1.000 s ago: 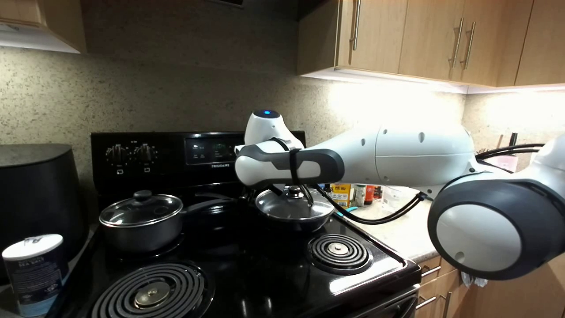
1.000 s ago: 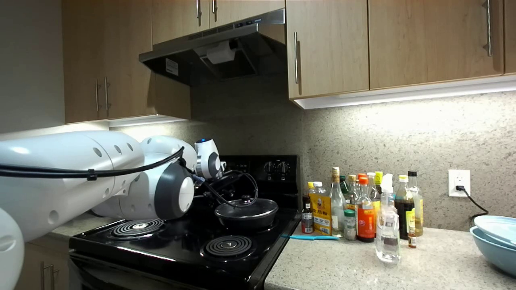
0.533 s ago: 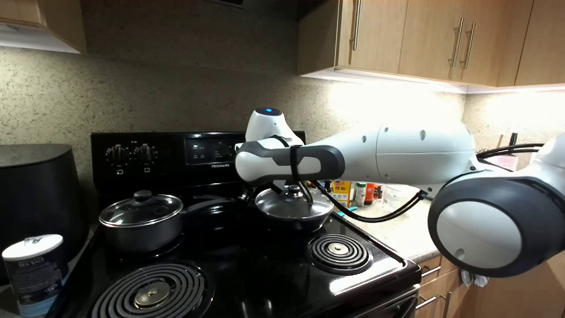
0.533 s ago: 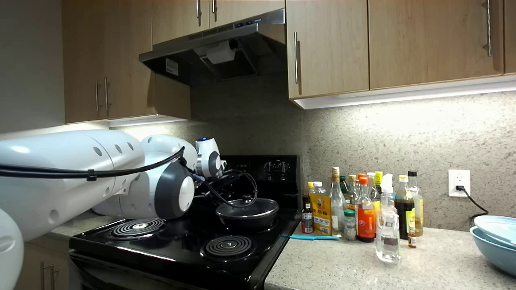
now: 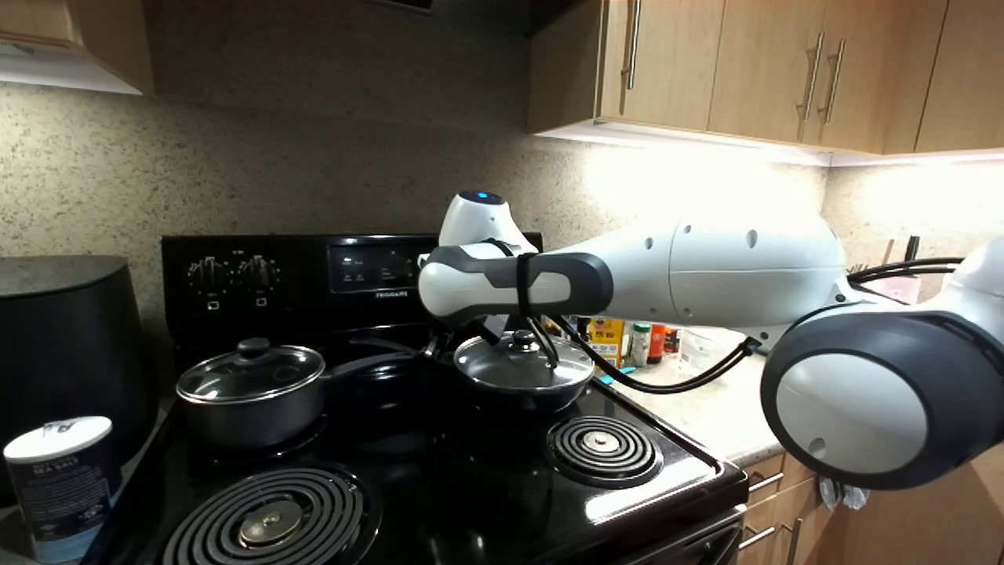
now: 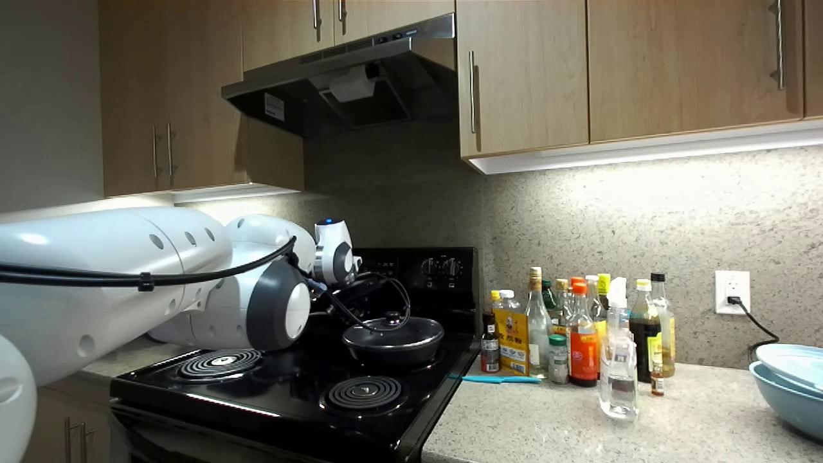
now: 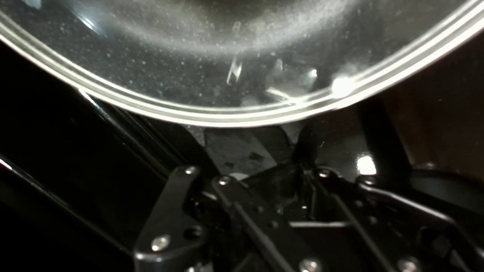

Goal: Move the pan forward

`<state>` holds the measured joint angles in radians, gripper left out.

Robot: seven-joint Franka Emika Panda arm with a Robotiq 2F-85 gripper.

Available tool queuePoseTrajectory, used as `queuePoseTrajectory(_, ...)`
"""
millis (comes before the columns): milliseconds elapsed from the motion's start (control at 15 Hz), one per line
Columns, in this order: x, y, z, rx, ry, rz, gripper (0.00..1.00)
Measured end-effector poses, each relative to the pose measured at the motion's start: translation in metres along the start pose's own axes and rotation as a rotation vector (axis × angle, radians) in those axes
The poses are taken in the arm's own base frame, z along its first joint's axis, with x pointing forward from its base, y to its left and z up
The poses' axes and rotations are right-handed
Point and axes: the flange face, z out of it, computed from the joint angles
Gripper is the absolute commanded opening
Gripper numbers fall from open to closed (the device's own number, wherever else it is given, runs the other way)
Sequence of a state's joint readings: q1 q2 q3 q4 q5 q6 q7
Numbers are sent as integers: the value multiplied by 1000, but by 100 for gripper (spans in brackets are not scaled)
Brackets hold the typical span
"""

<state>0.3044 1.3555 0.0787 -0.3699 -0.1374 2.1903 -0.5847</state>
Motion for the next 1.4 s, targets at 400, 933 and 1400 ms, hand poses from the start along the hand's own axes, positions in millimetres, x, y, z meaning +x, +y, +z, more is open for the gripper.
queuePoseTrajectory(400,1,-1,-1,-6,-2,-5,52)
queuePoseTrajectory(933,8,5,-9,-87,53,-27,98)
queuePoseTrajectory(1400,6,20,-15,-200,78,7,100)
